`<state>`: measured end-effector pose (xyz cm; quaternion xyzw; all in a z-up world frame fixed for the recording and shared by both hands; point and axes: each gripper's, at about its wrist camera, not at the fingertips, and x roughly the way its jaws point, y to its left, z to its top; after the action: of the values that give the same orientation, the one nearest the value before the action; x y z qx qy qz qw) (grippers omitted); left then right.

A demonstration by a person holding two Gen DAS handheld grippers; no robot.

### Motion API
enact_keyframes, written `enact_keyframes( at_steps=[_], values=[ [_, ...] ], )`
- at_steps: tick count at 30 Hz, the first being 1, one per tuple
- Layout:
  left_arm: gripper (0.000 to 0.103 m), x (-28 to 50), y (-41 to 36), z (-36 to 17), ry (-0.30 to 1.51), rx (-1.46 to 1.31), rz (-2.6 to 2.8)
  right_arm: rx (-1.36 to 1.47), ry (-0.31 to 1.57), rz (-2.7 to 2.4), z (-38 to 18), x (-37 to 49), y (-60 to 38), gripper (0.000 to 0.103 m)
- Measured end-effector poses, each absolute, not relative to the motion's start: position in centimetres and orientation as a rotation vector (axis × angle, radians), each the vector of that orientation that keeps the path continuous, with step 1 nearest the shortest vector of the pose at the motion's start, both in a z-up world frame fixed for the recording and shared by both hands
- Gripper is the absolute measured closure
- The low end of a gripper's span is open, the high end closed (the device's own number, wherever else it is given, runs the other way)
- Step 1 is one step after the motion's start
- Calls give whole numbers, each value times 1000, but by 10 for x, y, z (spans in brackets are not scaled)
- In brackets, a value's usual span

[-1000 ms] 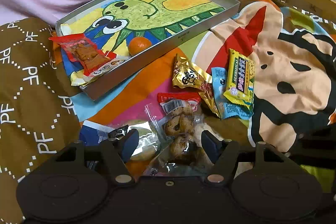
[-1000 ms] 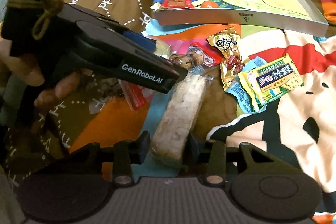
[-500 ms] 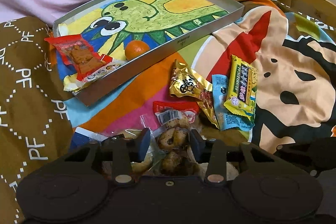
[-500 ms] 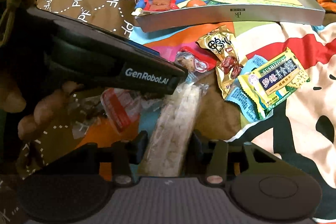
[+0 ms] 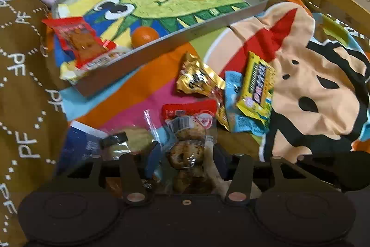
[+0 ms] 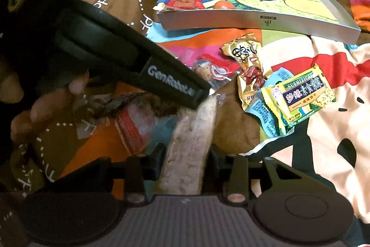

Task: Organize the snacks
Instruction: 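Grasp the brown nut bag with left tool while right tool grasps the rice-cake bag, then carry both bags over the tray and lower them inside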

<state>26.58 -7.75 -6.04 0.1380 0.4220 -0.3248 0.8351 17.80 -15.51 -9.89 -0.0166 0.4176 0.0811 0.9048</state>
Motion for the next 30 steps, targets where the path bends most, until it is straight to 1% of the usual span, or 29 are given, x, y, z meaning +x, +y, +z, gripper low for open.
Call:
enact_keyframes(
  at_steps=[6,12,16,24,30],
  values=[
    [56,267,-75,-62,911,266,-676,-38,861,170,-100,178,-155,59],
    [59,270,-69,-60,922,182,-652,-51,853,176,-98,175,-156,61],
    [59,272,-62,-54,919,120,-637,-217,773,135,-93,164,-145,67],
    [59,270,-53,-40,865,33,-602,-571,631,68,-102,149,-122,67],
    [59,270,-43,-29,821,-62,-582,-714,493,4,-101,143,-117,67]
  ],
)
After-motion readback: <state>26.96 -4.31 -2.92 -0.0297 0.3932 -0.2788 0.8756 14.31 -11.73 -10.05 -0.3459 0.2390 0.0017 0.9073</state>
